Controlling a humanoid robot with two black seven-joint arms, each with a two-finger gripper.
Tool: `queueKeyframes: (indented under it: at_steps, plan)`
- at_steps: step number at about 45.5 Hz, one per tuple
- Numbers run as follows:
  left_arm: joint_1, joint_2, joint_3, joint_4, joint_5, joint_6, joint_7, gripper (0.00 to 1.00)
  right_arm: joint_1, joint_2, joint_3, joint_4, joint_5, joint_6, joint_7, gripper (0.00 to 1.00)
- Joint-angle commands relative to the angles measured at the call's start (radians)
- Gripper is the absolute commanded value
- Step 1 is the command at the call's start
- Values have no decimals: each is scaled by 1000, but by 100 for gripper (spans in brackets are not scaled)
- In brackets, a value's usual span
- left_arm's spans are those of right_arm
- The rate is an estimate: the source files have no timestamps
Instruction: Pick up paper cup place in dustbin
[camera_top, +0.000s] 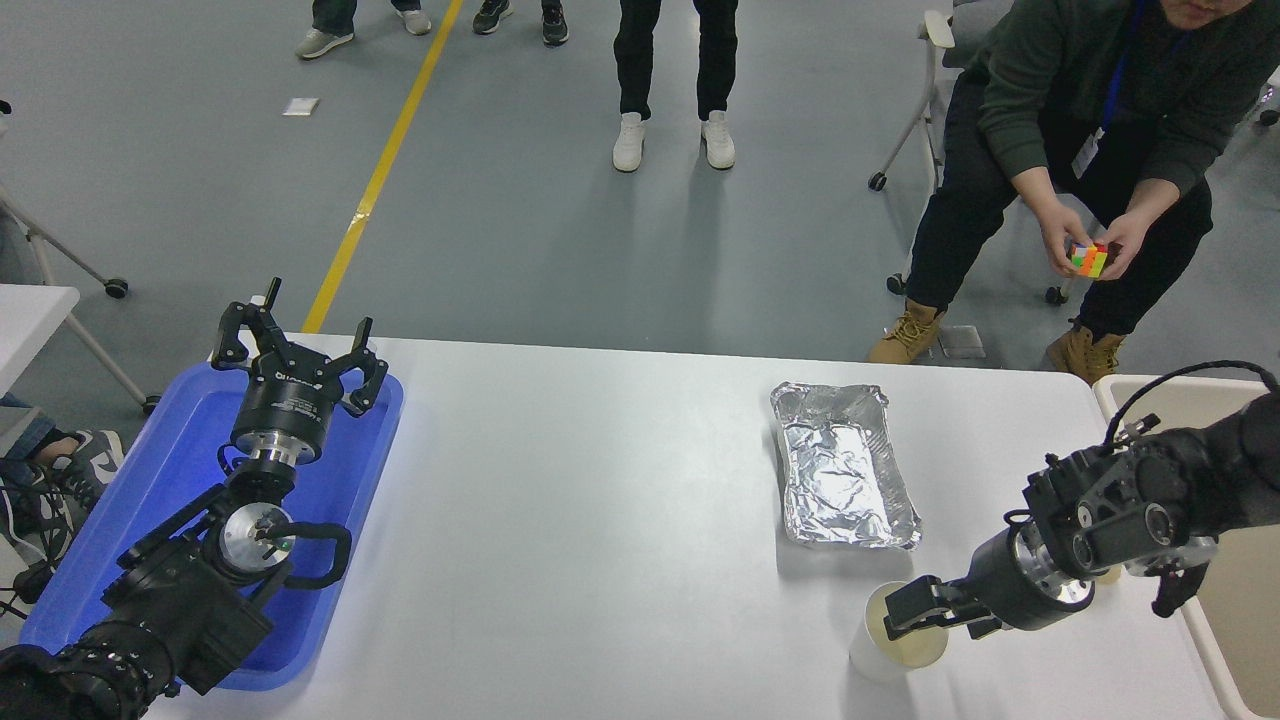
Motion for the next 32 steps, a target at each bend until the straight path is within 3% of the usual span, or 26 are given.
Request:
queueKeyframes:
  at_steps: [1, 5, 10, 22, 32]
  plan:
    - [0, 0, 0, 0, 0, 0, 0, 100, -17, 2, -11, -7, -16, -51, 0, 45]
    - [0, 0, 0, 0, 0, 0, 0, 100, -12, 10, -31, -8, -28, -55, 0, 16]
    - [0, 0, 0, 0, 0, 0, 0, 100, -2, 10, -42, -8, -28, -55, 3, 1]
    - [0, 0, 0, 0, 0, 0, 0, 100, 31, 9, -50, -4, -28, -52, 5, 0]
    - [0, 0, 0, 0, 0, 0, 0, 100, 106, 1, -74, 13, -28, -37, 32, 0]
